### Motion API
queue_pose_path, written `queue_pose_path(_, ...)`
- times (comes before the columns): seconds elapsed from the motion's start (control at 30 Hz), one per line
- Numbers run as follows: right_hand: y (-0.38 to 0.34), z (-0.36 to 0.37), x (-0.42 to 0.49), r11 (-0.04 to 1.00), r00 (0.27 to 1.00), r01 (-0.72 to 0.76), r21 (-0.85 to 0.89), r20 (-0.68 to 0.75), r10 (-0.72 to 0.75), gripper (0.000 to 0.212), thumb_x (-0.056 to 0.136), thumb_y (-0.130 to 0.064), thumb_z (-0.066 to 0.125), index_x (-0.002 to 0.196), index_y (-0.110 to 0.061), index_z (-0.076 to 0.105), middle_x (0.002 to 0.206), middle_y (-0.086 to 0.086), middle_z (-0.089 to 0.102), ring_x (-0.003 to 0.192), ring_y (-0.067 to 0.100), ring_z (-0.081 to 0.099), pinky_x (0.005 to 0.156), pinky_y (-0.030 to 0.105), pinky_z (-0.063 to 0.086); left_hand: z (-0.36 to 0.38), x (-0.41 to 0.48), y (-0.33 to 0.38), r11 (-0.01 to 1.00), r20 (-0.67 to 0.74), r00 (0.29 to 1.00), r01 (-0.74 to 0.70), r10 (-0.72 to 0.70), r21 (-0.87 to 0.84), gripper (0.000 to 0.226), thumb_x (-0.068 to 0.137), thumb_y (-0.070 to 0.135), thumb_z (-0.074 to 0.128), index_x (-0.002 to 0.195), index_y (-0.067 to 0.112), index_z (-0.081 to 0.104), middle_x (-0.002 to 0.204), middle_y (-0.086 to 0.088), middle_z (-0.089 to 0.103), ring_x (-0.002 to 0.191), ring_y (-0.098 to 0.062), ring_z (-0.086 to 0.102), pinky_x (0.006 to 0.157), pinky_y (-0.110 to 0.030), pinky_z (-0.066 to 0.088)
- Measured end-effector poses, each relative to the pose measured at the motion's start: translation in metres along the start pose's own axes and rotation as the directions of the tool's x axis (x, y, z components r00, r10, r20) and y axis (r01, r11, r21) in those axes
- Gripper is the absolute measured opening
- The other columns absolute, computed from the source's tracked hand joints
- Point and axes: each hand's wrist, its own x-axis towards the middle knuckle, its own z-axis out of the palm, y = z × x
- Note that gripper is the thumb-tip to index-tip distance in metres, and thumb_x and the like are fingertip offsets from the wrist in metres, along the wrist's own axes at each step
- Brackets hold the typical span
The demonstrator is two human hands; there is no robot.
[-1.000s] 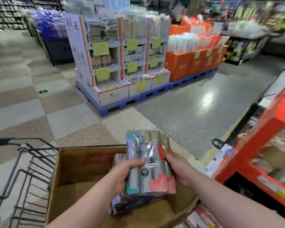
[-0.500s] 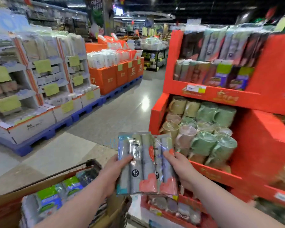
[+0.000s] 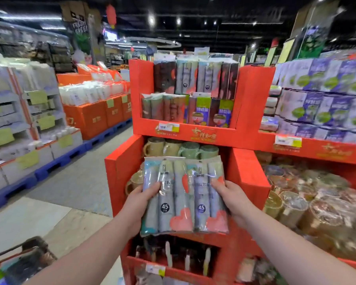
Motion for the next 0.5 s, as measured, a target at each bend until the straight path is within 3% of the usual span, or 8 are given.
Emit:
queue_pose_path(0.07,-0.009,-0.008,0.009,1.0,1.0,0.01,0.0,0.001,-0.01,0.024,0.092,-0.031,0.06,0.095,-0.008,0.064,0.095,0.009,0.071,0.08,0.015,0.062,0.07,0.026,0.05,0.012,0.006,0.008,1.0,-0.011,1.0,-0.009,0.009,0.007,0.025,0.088,0.026,0.066,0.109,0.012,0.064,0.093,-0.014,0.074,0.08,-0.032,0.07,0.066,-0.039,0.056)
queue_pose_path(0.1,-0.01,-0.011,0.018,1.0,1.0,0.022,-0.006,-0.007,-0.022,0.017,0.094,-0.027,0.058,0.093,-0.011,0.062,0.094,0.007,0.069,0.08,0.014,0.06,0.068,0.026,0.049,0.017,0.01,0.013,1.0,-0.014,1.0,-0.018,0.019,0.012,0.024,0.089,0.026,0.066,0.109,0.012,0.065,0.091,-0.013,0.074,0.078,-0.031,0.07,0.064,-0.038,0.056)
queue_pose_path(0.23,-0.018,-0.017,0.05,0.998,0.997,0.06,-0.023,-0.036,-0.061,0.031,0.094,-0.03,0.059,0.102,0.0,0.059,0.104,0.02,0.067,0.085,0.02,0.058,0.073,0.032,0.046,0.03,0.033,0.032,0.997,0.004,0.998,-0.064,0.064,0.034,0.024,0.09,0.025,0.065,0.108,0.009,0.065,0.087,-0.012,0.074,0.071,-0.027,0.071,0.057,-0.034,0.056)
queue_pose_path(0.5,-0.066,-0.017,0.124,0.981,0.969,0.179,-0.073,-0.159,-0.188,0.021,0.095,-0.024,0.058,0.098,-0.003,0.06,0.086,0.008,0.063,0.076,0.018,0.056,0.058,0.024,0.044,0.042,0.118,0.074,0.992,0.069,0.99,-0.128,0.126,0.014,0.027,0.09,0.023,0.064,0.111,0.006,0.064,0.098,-0.018,0.073,0.081,-0.033,0.069,0.068,-0.038,0.056)
